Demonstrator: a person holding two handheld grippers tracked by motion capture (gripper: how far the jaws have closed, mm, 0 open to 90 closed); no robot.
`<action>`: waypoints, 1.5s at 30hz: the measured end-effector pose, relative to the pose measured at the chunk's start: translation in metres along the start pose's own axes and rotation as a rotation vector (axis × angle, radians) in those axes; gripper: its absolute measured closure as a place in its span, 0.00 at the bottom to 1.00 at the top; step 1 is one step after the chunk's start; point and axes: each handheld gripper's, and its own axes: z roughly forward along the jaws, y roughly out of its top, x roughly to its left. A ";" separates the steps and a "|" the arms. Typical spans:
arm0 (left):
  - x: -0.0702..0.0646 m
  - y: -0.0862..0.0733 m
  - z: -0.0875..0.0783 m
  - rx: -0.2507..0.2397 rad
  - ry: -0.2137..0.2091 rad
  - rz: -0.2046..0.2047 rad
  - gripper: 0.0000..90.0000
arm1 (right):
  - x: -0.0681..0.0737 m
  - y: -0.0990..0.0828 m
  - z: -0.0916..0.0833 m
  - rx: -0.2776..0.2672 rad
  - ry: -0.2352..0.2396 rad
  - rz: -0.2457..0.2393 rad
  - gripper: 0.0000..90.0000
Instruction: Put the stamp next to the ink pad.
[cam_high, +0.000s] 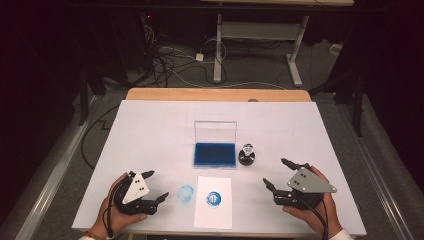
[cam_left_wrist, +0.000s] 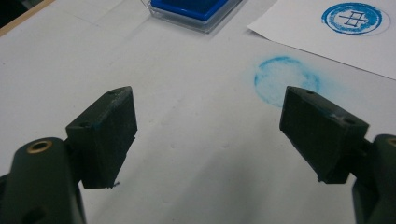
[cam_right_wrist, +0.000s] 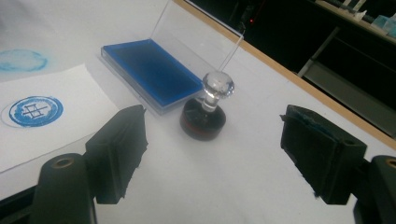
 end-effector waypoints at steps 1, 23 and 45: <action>-0.001 0.000 0.000 0.005 -0.005 -0.007 0.20 | 0.000 -0.002 -0.001 0.002 -0.007 0.002 0.25; 0.001 0.000 -0.003 -0.024 0.024 -0.005 0.20 | -0.002 -0.055 -0.015 0.058 -0.012 0.079 0.24; 0.002 -0.001 -0.003 -0.029 -0.006 -0.030 0.20 | -0.004 -0.055 -0.029 0.031 -0.063 0.097 0.24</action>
